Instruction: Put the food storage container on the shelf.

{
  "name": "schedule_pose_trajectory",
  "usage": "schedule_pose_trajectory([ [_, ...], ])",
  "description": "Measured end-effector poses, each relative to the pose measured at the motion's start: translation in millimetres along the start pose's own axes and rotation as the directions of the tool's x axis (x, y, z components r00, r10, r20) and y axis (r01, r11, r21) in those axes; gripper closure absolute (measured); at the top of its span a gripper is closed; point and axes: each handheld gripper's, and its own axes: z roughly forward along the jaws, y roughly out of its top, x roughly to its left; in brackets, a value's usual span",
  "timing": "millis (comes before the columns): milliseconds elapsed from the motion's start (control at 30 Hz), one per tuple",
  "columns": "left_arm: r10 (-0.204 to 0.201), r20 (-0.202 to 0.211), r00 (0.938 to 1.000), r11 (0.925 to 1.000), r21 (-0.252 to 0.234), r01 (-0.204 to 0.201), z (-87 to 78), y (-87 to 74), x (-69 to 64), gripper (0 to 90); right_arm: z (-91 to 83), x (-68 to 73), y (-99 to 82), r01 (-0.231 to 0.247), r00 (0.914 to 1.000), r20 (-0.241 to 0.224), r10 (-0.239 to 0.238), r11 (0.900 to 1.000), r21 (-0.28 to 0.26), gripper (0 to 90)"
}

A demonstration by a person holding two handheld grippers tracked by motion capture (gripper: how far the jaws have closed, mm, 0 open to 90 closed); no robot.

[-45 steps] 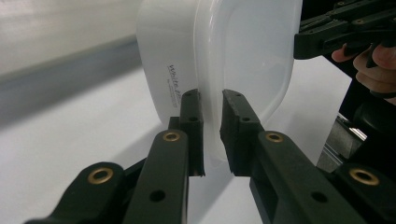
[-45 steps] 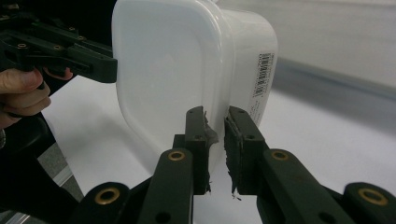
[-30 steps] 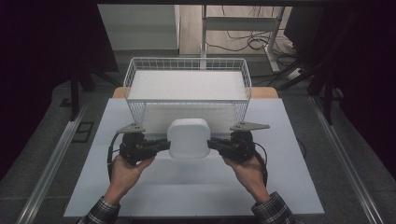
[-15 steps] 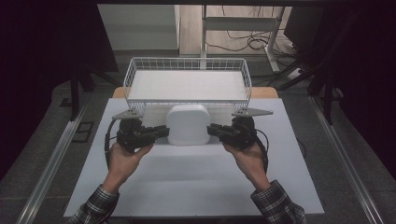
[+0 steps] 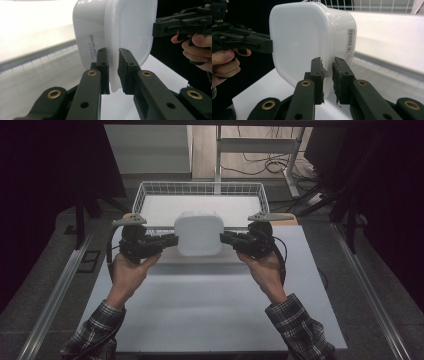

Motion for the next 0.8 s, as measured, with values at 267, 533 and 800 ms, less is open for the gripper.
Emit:
schedule_pose_trajectory([
  [267,0.003,-0.012,0.9999,1.0000,-0.006,-0.003,6.9,33.0,9.5,80.2,4.7,-9.7,31.1,0.000,0.9996,0.028,0.001,0.9998,-0.021,78.0],
  [533,-0.015,-0.020,0.9997,0.9998,0.013,0.016,22.0,53.8,22.0,80.2,14.4,-27.7,48.9,-0.027,0.9981,0.054,0.028,0.9994,-0.021,77.6],
  [800,-0.047,-0.029,0.9985,0.9985,0.026,0.048,33.5,58.1,31.5,79.4,25.9,-40.2,53.7,-0.071,0.9953,0.067,0.070,0.9975,0.001,76.8],
])
